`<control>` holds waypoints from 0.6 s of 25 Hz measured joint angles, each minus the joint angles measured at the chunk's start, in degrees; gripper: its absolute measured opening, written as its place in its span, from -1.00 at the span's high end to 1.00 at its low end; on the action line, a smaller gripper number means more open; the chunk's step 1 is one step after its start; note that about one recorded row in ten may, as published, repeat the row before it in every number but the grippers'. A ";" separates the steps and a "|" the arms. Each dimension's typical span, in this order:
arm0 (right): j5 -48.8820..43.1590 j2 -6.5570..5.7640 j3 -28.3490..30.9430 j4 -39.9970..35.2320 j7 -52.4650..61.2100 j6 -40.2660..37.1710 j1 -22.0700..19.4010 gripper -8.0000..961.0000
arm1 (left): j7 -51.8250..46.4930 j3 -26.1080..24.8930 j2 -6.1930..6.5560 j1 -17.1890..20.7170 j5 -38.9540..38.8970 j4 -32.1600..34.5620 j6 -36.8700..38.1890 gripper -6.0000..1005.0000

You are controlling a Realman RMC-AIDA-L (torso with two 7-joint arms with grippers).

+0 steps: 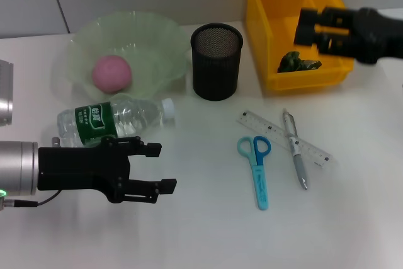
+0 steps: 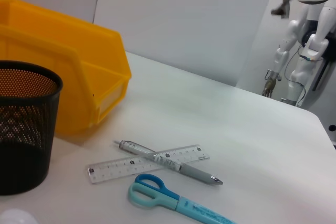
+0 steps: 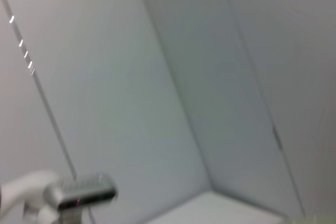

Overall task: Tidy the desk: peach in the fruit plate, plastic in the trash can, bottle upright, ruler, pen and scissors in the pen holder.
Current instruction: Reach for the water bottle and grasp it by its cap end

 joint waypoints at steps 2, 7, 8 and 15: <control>-3.02 0.01 0.00 0.00 -0.85 -0.35 0.00 -0.33 | -0.03 0.00 -0.01 -0.13 0.00 0.00 0.03 -0.67; -12.67 0.56 -0.93 0.04 -2.25 -0.48 0.62 -0.33 | -0.15 0.00 -0.01 -0.37 0.00 0.00 0.08 -0.67; -12.67 0.56 -0.93 0.04 -2.25 -0.48 0.62 -0.33 | -0.16 0.00 -0.01 -0.43 0.00 0.00 0.08 -0.67; -16.65 1.25 -6.47 -0.36 -4.80 0.04 0.15 -0.33 | -0.65 0.00 0.11 -0.87 0.00 0.00 0.33 -0.67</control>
